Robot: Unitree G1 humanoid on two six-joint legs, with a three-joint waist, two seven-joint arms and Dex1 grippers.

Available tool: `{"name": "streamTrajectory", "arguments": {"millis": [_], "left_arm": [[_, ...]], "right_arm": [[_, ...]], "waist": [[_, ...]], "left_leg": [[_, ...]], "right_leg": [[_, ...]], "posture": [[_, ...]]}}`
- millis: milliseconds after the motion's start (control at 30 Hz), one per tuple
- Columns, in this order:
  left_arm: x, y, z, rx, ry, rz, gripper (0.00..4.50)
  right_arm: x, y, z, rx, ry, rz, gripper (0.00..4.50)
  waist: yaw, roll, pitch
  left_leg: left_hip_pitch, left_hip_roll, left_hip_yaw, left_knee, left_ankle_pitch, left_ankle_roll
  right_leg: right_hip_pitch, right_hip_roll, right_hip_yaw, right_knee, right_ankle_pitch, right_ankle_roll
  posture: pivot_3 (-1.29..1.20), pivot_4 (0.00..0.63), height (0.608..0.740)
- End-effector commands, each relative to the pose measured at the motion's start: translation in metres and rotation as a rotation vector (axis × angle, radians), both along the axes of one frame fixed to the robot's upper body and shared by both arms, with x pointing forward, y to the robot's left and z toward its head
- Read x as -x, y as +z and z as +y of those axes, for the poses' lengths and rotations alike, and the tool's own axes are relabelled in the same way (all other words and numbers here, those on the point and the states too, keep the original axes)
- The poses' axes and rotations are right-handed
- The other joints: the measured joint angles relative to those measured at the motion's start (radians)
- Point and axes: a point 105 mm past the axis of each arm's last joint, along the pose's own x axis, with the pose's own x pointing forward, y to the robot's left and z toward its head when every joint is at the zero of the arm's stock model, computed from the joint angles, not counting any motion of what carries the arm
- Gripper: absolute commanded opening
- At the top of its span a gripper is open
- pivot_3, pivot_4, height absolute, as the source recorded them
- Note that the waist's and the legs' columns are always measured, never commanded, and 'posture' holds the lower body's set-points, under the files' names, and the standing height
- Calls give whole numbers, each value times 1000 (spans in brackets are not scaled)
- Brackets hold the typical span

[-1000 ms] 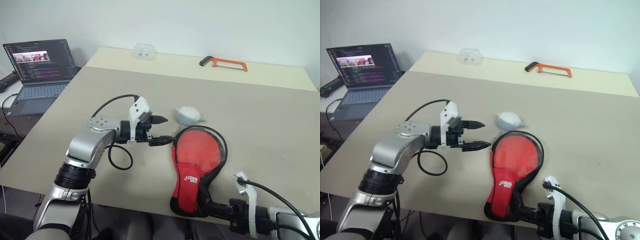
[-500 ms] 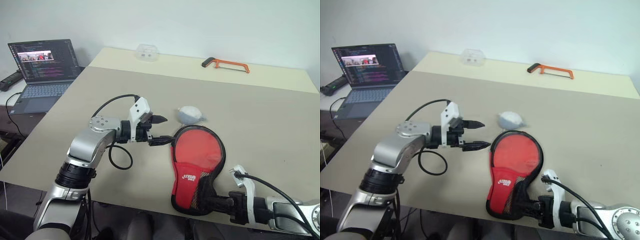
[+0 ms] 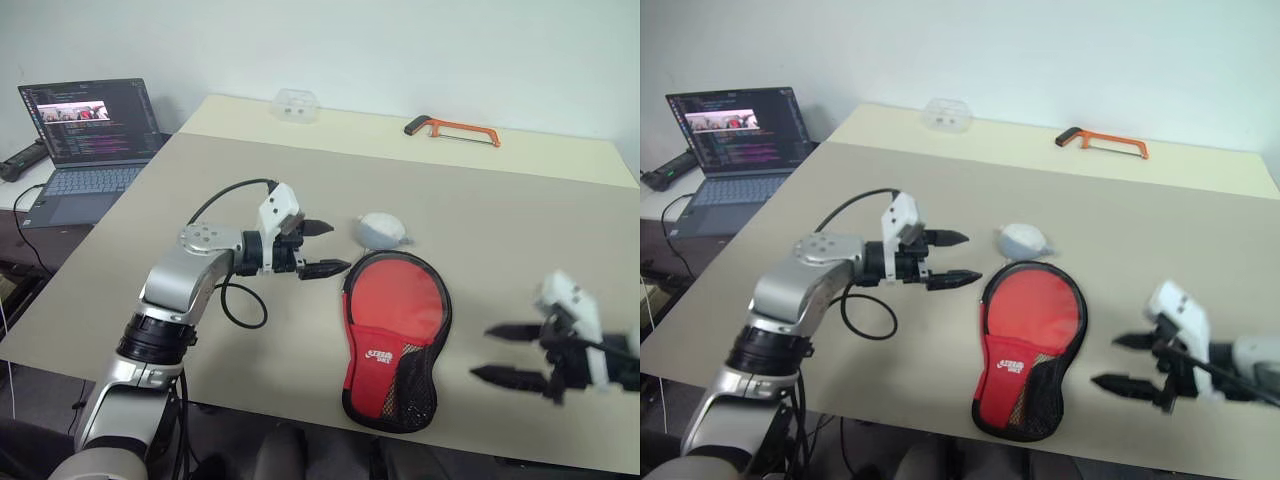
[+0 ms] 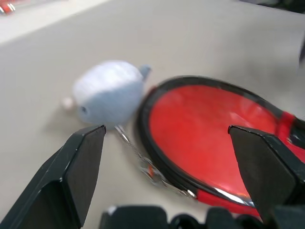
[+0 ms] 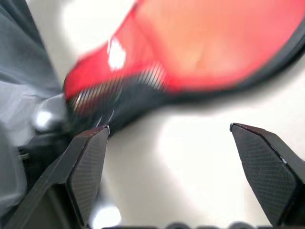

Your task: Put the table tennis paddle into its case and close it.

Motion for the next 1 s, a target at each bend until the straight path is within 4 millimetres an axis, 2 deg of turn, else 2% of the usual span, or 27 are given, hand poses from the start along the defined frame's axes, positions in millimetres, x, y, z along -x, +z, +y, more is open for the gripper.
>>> {"name": "streamTrajectory", "arguments": {"millis": [33, 100, 233, 300, 467, 667, 767, 1000], "left_arm": [[-17, 24, -1, 36, 33, -93, 4500], [-25, 29, -6, 41, 29, -110, 4500], [-41, 34, -17, 46, 15, -124, 4500], [-49, 32, -22, 29, 13, -133, 4500], [-66, 28, -42, 50, -8, -100, 4500], [-73, 16, -66, 41, -56, -58, 4500], [-74, 8, -76, 0, -67, -62, 4500], [-81, -24, -82, -219, -10, -146, 4500]], "right_arm": [[-33, 35, 19, -200, -44, -231, 4480], [-50, 36, 37, -240, -67, -316, 4480], [-73, 7, 74, -215, -105, -412, 4480], [-78, -6, 84, -249, -141, -400, 4480], [-80, -50, 95, -193, -185, -370, 4480], [-78, -83, 97, -165, -221, -288, 4480], [-78, -93, 98, -148, -223, -280, 4480], [-79, -94, 105, -148, -228, -296, 4480]], "waist": [[-3, -1, 0], [-5, -1, 0], [1, 0, 0], [5, 0, 0], [22, 0, 0], [25, 0, 0], [23, 0, 0], [24, 0, 0]], "left_leg": [[0, 0, -1, 1, 0, 0], [0, -1, -1, 1, 0, 0], [-2, 0, -1, 0, 2, -3], [-5, 0, -1, 0, 2, -3], [-7, 0, -1, 0, 2, -3], [-7, -1, 0, 1, 2, -3], [-6, -1, 0, 1, 2, -3], [-5, -1, 1, 1, 2, -4]], "right_leg": [[0, 0, -2, 0, 0, 0], [1, 0, -2, 0, 1, -1], [-2, 0, -3, 0, 1, -1], [-5, 0, -4, 0, 1, -1], [-6, -2, -5, -1, 1, -1], [-6, 0, -5, 1, 1, -1], [-6, 0, -5, 1, 1, -1], [-5, 0, -5, 1, 1, -1]], "posture": [[0, 150, 740], [0, 150, 740], [0, 150, 740], [0, 150, 740], [0, 150, 740], [0, 150, 740], [0, 150, 740], [0, 150, 740]]}}
